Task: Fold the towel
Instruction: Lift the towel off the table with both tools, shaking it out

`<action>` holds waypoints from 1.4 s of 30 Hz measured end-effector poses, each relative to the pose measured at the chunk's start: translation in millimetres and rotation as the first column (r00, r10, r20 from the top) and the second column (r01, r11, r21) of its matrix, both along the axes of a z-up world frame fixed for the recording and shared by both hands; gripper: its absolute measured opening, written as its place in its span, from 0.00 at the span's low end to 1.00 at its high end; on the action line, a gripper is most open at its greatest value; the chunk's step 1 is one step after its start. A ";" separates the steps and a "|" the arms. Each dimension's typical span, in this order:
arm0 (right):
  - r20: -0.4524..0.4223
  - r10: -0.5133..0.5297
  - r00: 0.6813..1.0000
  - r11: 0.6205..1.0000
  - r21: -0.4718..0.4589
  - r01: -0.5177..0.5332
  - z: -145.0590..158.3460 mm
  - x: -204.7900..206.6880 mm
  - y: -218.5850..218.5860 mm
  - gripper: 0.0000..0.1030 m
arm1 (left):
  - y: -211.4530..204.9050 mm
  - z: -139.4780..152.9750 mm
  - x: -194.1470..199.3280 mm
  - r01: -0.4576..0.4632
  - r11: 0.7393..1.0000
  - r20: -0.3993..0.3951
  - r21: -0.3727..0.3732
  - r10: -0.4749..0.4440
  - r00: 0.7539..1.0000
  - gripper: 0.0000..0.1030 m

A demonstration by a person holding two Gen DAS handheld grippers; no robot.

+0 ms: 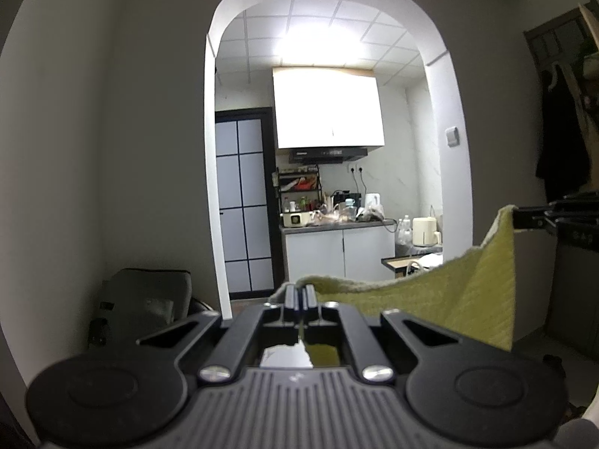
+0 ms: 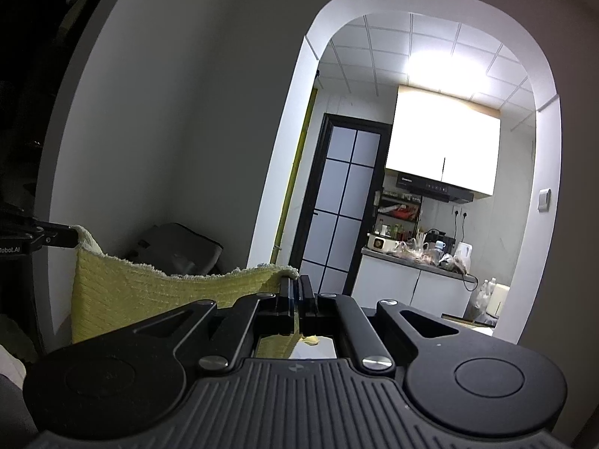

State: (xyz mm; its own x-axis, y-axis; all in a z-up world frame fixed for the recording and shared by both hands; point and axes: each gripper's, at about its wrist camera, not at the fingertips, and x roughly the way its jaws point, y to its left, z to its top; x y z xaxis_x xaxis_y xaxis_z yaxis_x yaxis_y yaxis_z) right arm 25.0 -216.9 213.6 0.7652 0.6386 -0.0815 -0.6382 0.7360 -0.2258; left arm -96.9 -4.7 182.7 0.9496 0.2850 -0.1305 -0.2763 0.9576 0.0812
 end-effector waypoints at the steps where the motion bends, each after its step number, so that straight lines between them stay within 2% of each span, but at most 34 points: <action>1: -0.002 -0.001 1.000 1.000 -0.001 0.001 -0.8 2.9 1.7 0.02 | 2.8 -0.3 3.8 -0.003 1.000 -0.003 -0.002 0.003 1.000 0.02; 11: -0.020 0.001 1.000 1.000 -0.022 -0.002 -1.9 36.9 22.3 0.02 | 26.7 -8.5 40.6 -0.020 1.000 -0.036 -0.020 0.019 0.999 0.02; 23: -0.067 -0.008 0.998 0.998 -0.064 0.004 -20.6 84.5 52.3 0.02 | 54.4 -23.6 87.5 -0.043 0.998 -0.077 -0.041 0.039 0.996 0.02; 34: -0.113 -0.016 0.993 0.994 -0.107 0.004 -40.3 133.0 83.1 0.02 | 85.6 -54.7 135.5 -0.054 0.990 -0.129 -0.127 0.038 0.991 0.02; 42: -0.159 -0.026 0.987 0.990 -0.140 0.004 -63.6 167.9 102.5 0.02 | 104.5 -73.8 167.2 -0.071 0.987 -0.183 -0.143 0.044 0.982 0.02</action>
State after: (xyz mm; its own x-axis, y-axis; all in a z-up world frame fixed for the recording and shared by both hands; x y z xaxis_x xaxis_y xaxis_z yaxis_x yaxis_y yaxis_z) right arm 192.9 -114.4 150.0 0.7446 0.6009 -0.2906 -0.6634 0.7144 -0.2227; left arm 70.3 99.9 108.9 0.8897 0.3033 -0.3412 -0.3252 0.9456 -0.0073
